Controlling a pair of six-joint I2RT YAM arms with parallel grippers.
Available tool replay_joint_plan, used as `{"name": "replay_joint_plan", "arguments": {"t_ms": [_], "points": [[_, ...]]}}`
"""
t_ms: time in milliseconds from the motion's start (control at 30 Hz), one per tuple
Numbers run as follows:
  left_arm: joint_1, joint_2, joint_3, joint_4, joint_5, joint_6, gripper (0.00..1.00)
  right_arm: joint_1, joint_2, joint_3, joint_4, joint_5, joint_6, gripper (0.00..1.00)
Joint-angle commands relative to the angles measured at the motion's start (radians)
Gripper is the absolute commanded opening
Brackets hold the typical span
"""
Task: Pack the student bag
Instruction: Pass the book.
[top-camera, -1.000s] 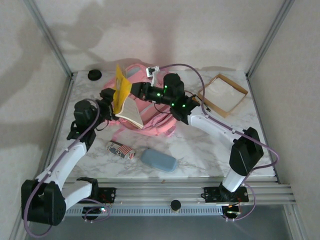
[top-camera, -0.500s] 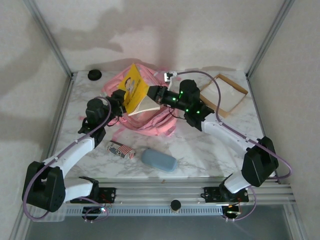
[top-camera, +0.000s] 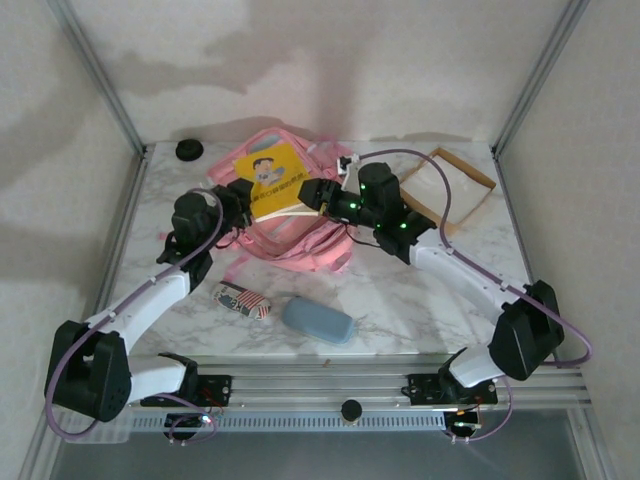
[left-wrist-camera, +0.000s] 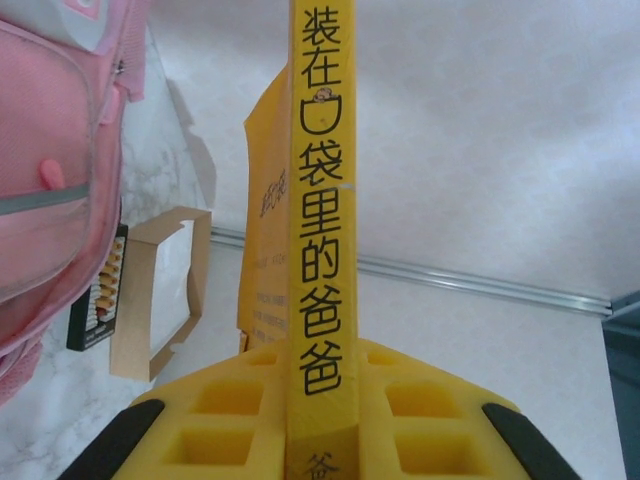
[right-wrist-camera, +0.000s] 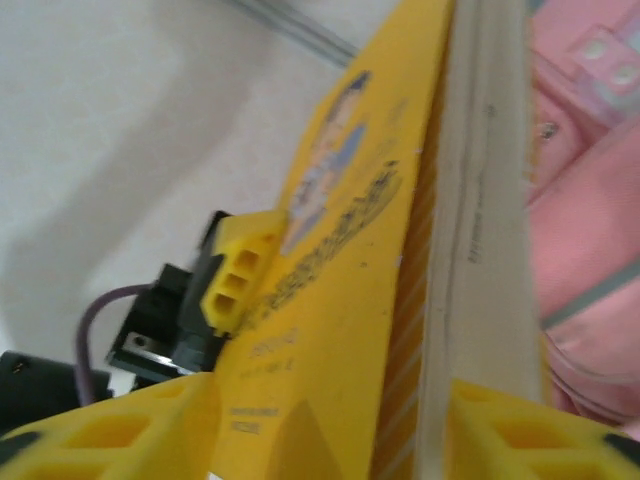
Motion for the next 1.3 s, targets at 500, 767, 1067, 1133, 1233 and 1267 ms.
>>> {"name": "replay_joint_plan", "arguments": {"t_ms": [500, 767, 1067, 1133, 1233, 1267], "points": [[-0.128, 0.109, 0.21, 0.14, 0.157, 0.166, 0.0, -0.223, -0.092, -0.114, 0.082, -0.464, 0.101, 0.99], [-0.131, 0.127, 0.226, 0.032, 0.155, 0.242, 0.0, -0.234, -0.109, -0.161, 0.342, -0.568, 0.253, 0.91], [-0.133, 0.15, 0.29, -0.17, 0.141, 0.395, 0.0, -0.252, -0.139, -0.169, 0.335, -0.576, 0.205, 0.66], [-0.134, 0.15, 0.293, -0.175, 0.139, 0.421, 0.0, -0.252, -0.132, -0.17, 0.319, -0.571, 0.197, 0.51], [-0.133, 0.149, 0.318, -0.301, 0.107, 0.489, 0.0, -0.262, -0.129, -0.164, 0.311, -0.594, 0.187, 0.47], [-0.133, 0.149, 0.322, -0.319, 0.1, 0.497, 0.0, -0.264, -0.13, -0.159, 0.288, -0.583, 0.167, 0.47]]}}
